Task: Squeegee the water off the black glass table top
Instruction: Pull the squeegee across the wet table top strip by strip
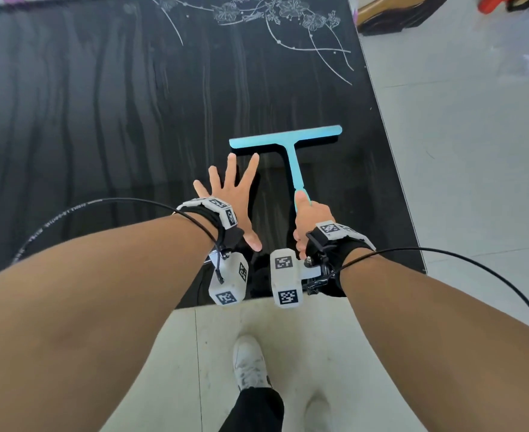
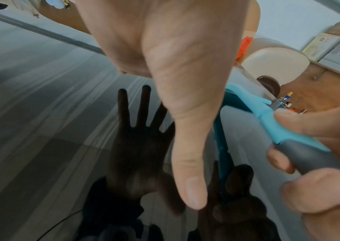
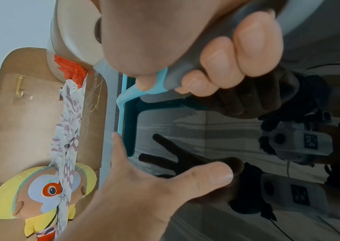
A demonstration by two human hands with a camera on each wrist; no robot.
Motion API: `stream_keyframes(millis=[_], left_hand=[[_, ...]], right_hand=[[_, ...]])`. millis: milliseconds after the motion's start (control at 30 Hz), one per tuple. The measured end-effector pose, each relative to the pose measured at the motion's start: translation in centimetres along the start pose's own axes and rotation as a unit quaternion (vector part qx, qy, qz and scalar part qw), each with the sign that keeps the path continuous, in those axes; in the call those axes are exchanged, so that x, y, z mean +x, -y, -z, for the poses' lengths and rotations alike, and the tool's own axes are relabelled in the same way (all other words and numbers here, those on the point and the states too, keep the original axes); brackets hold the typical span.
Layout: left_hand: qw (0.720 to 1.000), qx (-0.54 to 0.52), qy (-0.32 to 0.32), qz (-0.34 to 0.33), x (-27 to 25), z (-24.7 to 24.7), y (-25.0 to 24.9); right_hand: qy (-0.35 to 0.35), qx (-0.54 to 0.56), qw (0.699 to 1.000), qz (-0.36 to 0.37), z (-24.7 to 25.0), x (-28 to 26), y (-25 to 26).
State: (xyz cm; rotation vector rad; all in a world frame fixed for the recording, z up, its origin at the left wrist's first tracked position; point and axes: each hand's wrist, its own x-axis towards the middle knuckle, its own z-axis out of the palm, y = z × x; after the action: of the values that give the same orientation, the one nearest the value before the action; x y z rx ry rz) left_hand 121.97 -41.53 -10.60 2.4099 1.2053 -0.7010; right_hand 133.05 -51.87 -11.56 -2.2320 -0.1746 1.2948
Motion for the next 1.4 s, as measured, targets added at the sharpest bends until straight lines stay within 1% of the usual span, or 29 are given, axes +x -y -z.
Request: stream_keyframes(millis=[100, 233, 367, 433, 533, 633, 767, 833, 933, 1067, 1167, 1400], left_hand=[[0.999, -0.019, -0.025, 0.032, -1.6, -1.7, -0.3], [0.995, -0.012, -0.076, 0.071, -3.8, -2.6, -0.1], [0.990, -0.053, -0.077, 0.101, -6.7, -4.3, -1.0], [0.987, -0.085, -0.084, 0.110, -8.0, -5.1, -1.4], [0.978, -0.135, -0.119, 0.105, -10.3, -6.3, -2.1], [0.972, -0.154, -0.135, 0.112, -12.3, -7.1, -2.9], [0.963, -0.207, -0.134, 0.111, -14.4, -8.0, -3.9], [0.957, -0.232, -0.129, 0.113, -15.1, -8.5, -4.2], [0.956, -0.242, -0.095, 0.139, -16.5, -9.6, -4.7], [0.955, -0.248, -0.072, 0.149, -18.3, -10.7, -5.3], [0.956, -0.239, -0.082, 0.146, -19.4, -11.0, -5.4], [0.975, -0.181, -0.047, 0.124, -21.8, -10.8, -5.3]], right_hand=[[-0.004, -0.003, 1.000, 0.004, 0.2, -1.1, -2.1], [-0.003, -0.004, 1.000, 0.015, 0.2, -2.9, -4.1], [0.006, -0.019, 0.999, 0.025, 0.8, -5.0, -6.8], [0.006, -0.040, 0.999, 0.033, 1.0, -5.7, -8.2], [-0.002, -0.063, 0.997, 0.037, 1.6, -6.5, -10.2], [0.012, -0.073, 0.996, 0.040, 2.2, -7.7, -11.7], [0.037, -0.085, 0.996, 0.014, 3.2, -9.6, -13.5], [0.043, -0.049, 0.998, -0.002, 3.7, -10.0, -14.5], [0.060, 0.014, 0.998, 0.007, 4.6, -11.1, -16.3], [0.068, 0.008, 0.998, 0.006, 4.6, -13.4, -18.0], [0.063, -0.007, 0.998, 0.008, 4.4, -14.9, -19.1], [0.088, -0.017, 0.996, 0.008, 4.9, -18.0, -20.0]])
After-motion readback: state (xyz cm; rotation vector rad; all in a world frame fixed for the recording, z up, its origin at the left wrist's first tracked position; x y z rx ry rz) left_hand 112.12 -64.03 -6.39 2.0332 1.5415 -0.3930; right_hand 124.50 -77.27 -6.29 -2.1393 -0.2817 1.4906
